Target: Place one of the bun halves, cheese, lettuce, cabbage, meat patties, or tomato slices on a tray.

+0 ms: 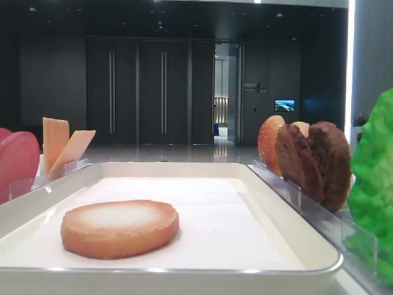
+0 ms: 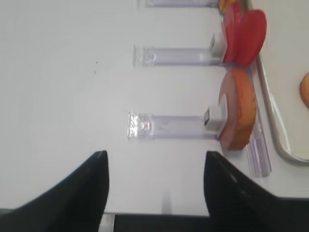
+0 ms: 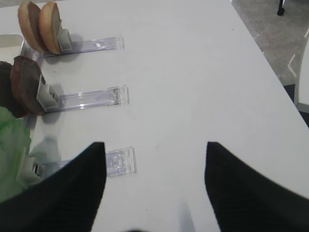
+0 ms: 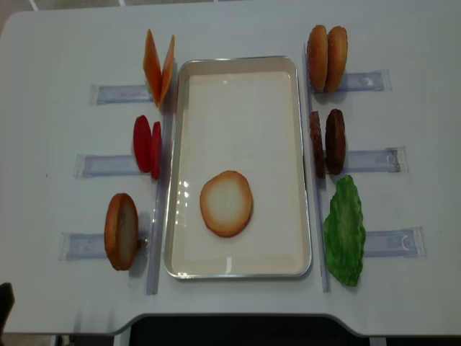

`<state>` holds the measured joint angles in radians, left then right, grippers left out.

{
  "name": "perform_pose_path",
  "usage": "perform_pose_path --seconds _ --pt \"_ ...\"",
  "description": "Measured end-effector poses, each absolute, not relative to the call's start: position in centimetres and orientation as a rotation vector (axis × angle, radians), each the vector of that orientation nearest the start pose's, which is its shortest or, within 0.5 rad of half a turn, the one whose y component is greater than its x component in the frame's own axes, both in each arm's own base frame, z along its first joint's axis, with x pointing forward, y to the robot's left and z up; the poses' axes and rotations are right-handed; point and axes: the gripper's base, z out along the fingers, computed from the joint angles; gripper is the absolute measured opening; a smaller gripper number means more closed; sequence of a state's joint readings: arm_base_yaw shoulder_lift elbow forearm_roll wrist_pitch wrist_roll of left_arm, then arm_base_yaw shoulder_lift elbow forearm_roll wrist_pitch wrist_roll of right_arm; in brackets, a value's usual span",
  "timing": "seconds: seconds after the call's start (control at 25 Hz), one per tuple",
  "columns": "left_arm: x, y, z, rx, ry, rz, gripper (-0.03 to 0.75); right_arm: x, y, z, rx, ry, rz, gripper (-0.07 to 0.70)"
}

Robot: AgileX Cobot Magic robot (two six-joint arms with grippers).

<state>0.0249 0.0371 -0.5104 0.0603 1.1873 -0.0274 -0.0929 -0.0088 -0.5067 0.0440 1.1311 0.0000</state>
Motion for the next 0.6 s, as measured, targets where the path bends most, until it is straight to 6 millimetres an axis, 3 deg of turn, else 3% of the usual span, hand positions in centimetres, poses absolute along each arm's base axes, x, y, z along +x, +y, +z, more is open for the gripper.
perform_pose_path --seconds 0.16,0.6 --pt "-1.46 0.48 26.98 -0.074 2.147 0.068 0.473 -0.97 0.45 27.35 0.093 2.096 -0.003 0.425" --pt "-0.78 0.60 26.56 -0.094 2.112 0.072 0.471 -0.97 0.45 27.35 0.093 2.096 -0.003 0.425"
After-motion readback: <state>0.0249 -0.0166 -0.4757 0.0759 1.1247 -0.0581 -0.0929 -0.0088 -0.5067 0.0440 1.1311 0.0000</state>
